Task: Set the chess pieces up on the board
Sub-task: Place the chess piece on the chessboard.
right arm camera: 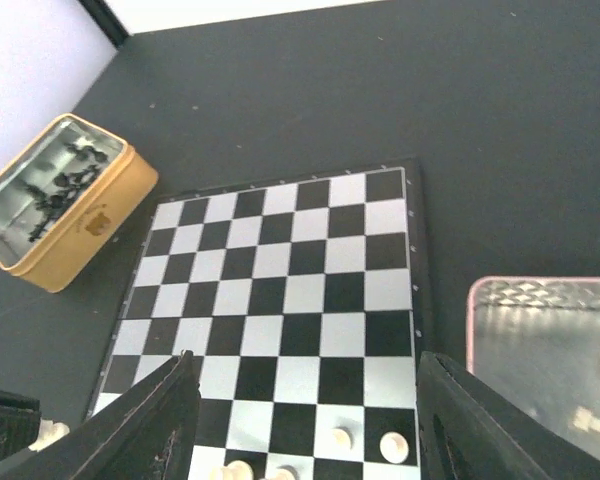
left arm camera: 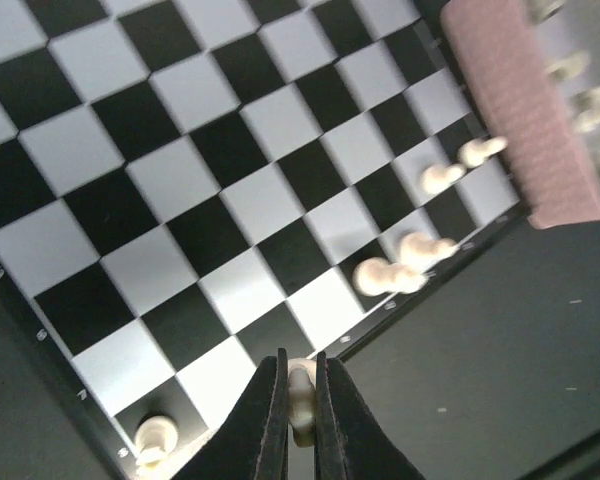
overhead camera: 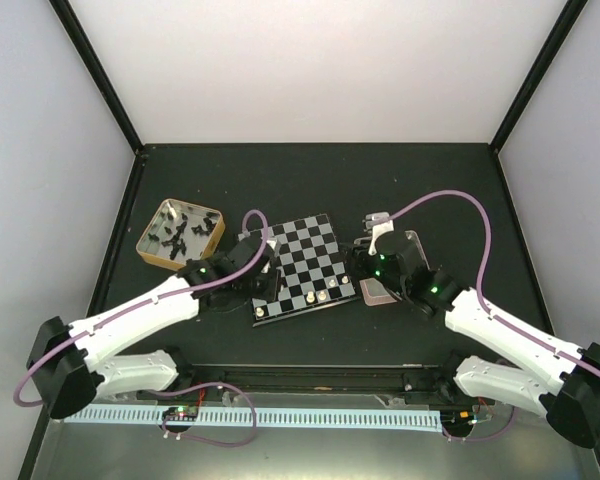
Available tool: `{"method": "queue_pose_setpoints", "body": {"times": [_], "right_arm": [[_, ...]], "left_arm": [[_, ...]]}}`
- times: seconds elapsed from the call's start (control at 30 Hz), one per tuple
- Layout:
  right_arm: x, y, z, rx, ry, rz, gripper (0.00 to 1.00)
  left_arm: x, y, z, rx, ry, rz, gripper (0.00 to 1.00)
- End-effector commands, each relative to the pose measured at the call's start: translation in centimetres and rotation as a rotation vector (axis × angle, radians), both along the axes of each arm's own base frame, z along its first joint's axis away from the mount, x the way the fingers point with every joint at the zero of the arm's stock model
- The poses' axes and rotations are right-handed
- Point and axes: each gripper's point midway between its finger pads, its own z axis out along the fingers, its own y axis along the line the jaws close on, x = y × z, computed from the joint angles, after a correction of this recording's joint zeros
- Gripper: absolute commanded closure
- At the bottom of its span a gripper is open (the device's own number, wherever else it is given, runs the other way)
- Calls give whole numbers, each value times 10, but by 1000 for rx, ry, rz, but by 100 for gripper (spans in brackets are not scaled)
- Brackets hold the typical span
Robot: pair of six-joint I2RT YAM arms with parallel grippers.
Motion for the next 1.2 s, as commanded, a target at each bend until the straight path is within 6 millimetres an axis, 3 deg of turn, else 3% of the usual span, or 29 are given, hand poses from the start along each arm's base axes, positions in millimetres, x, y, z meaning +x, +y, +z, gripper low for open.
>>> {"method": "queue_pose_setpoints", "body": {"times": [0.0, 0.27, 0.47, 0.83, 1.17], "right_arm": [[6, -19, -2, 5, 7, -119, 39], [6, -20, -11, -1, 29, -134, 39], [7, -20, -16, -10, 44, -136, 38], [8, -20, -20, -17, 54, -141, 38], [8, -20, -23, -26, 60, -141, 38]], "left_arm": [[-1, 17, -29, 122, 8, 63, 98], [-3, 16, -64, 201, 34, 41, 98], [-4, 9, -69, 195, 46, 11, 98], [-12, 13, -94, 286, 97, 10, 98], [-20, 19, -105, 300, 127, 8, 91]]}}
